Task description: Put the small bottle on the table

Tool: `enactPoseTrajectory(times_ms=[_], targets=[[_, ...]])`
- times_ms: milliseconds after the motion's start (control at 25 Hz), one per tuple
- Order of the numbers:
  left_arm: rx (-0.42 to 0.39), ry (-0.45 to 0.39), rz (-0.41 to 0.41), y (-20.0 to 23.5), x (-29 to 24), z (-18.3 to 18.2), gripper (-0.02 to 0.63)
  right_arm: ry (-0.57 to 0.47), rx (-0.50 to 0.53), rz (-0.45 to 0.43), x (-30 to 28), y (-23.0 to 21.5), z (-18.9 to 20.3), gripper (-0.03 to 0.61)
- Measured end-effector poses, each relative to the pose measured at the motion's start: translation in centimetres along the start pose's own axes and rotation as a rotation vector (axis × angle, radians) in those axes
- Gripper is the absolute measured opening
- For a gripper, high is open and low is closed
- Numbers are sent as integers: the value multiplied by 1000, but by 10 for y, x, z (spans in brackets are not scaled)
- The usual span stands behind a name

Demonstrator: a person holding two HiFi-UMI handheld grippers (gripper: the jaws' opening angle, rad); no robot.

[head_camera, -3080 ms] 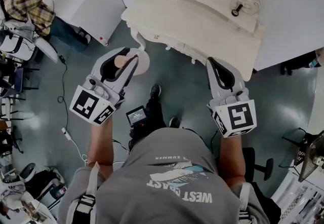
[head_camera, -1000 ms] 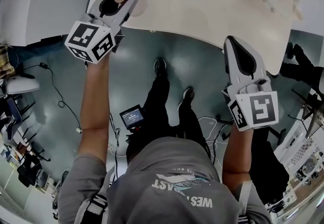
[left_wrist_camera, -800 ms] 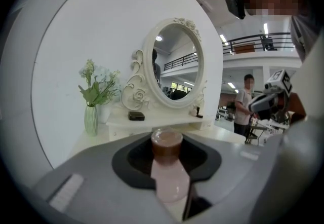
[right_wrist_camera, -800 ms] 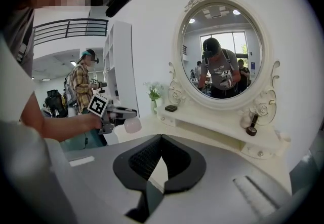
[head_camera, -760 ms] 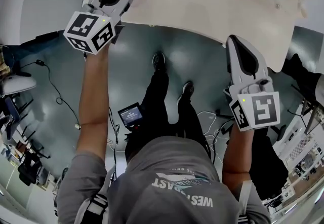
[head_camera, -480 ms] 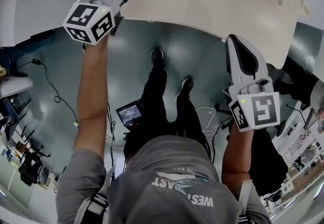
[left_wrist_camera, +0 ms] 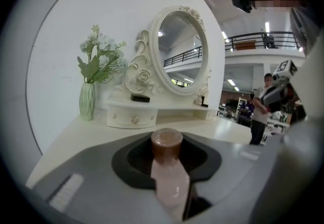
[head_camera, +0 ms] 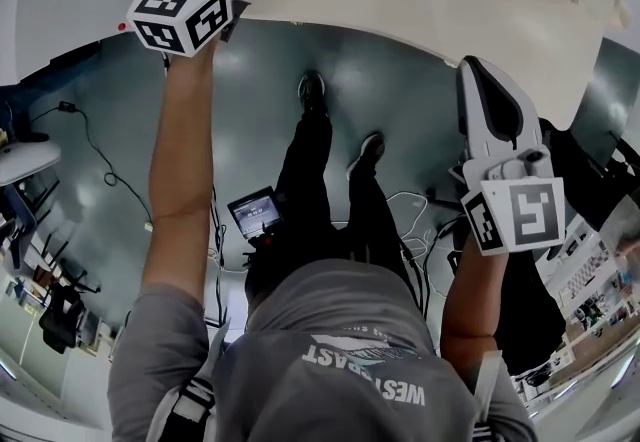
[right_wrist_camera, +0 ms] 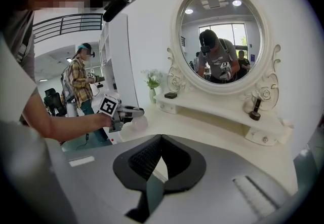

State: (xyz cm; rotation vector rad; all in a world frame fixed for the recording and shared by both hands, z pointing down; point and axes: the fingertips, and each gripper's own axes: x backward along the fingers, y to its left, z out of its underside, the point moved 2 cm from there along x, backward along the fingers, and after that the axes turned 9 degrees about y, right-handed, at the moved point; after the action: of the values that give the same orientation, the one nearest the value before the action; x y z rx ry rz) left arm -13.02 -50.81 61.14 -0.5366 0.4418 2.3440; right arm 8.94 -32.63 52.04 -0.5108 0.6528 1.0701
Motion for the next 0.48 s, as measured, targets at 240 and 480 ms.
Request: enactPoseTrajectory(times_ms=[240, 480], targets=[[-66, -9, 18, -4, -12, -2, 114, 11, -4, -7, -5, -2, 6, 2], [-115, 14, 20, -7, -7, 1, 127, 2, 8, -15, -2, 13, 1, 2]])
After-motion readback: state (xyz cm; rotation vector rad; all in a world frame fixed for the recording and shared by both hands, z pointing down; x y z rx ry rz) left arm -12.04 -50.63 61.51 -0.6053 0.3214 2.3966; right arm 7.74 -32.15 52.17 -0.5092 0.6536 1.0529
